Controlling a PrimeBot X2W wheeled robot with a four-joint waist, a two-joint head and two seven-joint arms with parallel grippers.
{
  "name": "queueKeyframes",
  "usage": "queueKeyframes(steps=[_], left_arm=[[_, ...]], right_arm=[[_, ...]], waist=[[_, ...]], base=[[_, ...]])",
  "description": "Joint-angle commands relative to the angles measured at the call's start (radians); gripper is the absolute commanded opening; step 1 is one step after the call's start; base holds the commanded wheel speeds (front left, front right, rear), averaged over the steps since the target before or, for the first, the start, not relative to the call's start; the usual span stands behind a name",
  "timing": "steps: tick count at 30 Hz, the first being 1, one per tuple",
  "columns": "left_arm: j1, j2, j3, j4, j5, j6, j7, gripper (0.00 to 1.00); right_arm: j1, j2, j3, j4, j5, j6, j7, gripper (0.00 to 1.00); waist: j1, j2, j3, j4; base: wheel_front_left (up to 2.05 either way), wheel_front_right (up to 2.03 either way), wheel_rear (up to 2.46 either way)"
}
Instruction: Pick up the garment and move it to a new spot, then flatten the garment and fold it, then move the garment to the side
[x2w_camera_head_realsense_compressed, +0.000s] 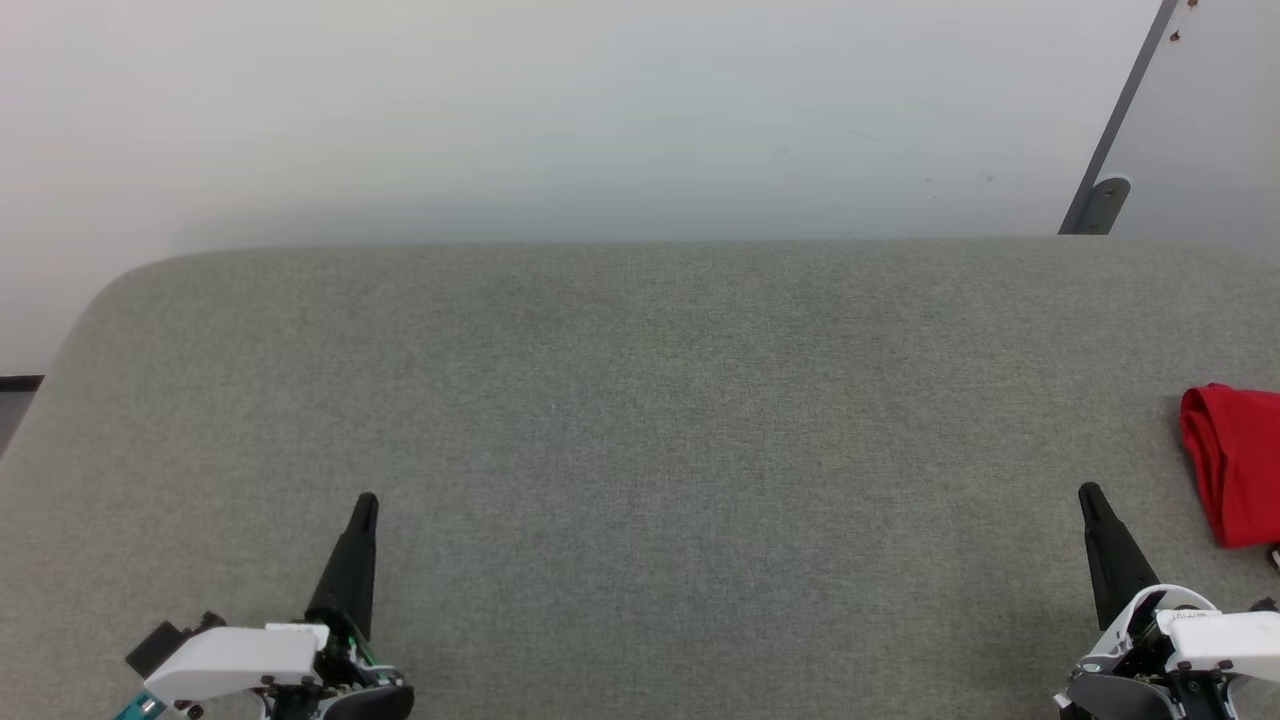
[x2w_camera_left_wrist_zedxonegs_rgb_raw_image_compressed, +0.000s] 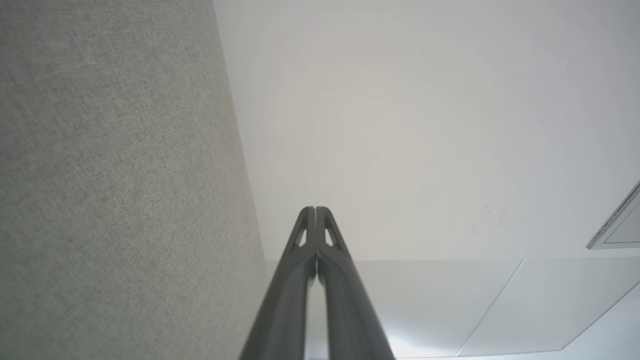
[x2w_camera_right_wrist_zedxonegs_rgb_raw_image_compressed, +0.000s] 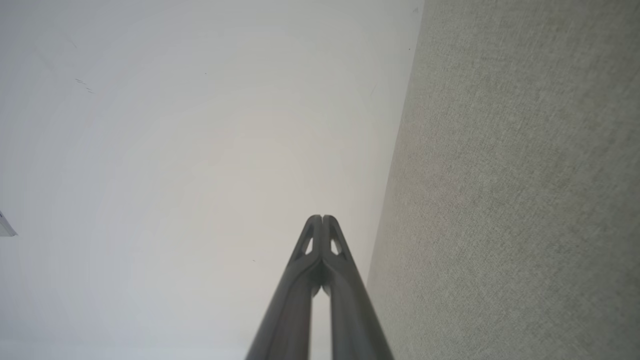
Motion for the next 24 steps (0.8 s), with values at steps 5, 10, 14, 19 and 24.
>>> queueKeyframes(steps=[5, 10, 14, 19, 24], left_arm=[[-0.009, -0.002, 0.004, 0.001, 0.003, -0.006, 0.003, 0.00], [-0.009, -0.003, 0.006, 0.001, 0.006, -0.006, 0.004, 0.00], [-0.009, -0.004, 0.007, 0.001, 0.006, -0.006, 0.005, 0.00], [-0.009, -0.005, 0.008, 0.001, 0.008, -0.006, 0.007, 0.00], [-0.010, -0.006, 0.010, 0.001, 0.010, -0.006, 0.009, 0.00]], right_arm=[[-0.003, 0.004, 0.000, 0.000, 0.003, -0.001, 0.003, 0.00], [-0.003, 0.004, 0.000, 0.000, 0.003, -0.001, 0.003, 0.00], [-0.003, 0.004, 0.000, 0.000, 0.003, -0.001, 0.003, 0.00], [-0.003, 0.004, 0.000, 0.000, 0.003, -0.001, 0.003, 0.00], [-0.003, 0.004, 0.000, 0.000, 0.003, -0.001, 0.003, 0.00]], waist=[[0.0000, 0.0000, 0.000, 0.000], [0.0000, 0.0000, 0.000, 0.000], [0.0000, 0.0000, 0.000, 0.000], [0.0000, 0.0000, 0.000, 0.000], [0.0000, 0.0000, 0.000, 0.000]], base=[[0.00, 0.00, 0.00], [0.00, 0.00, 0.00], [0.00, 0.00, 0.00], [0.00, 0.00, 0.00], [0.00, 0.00, 0.00]])
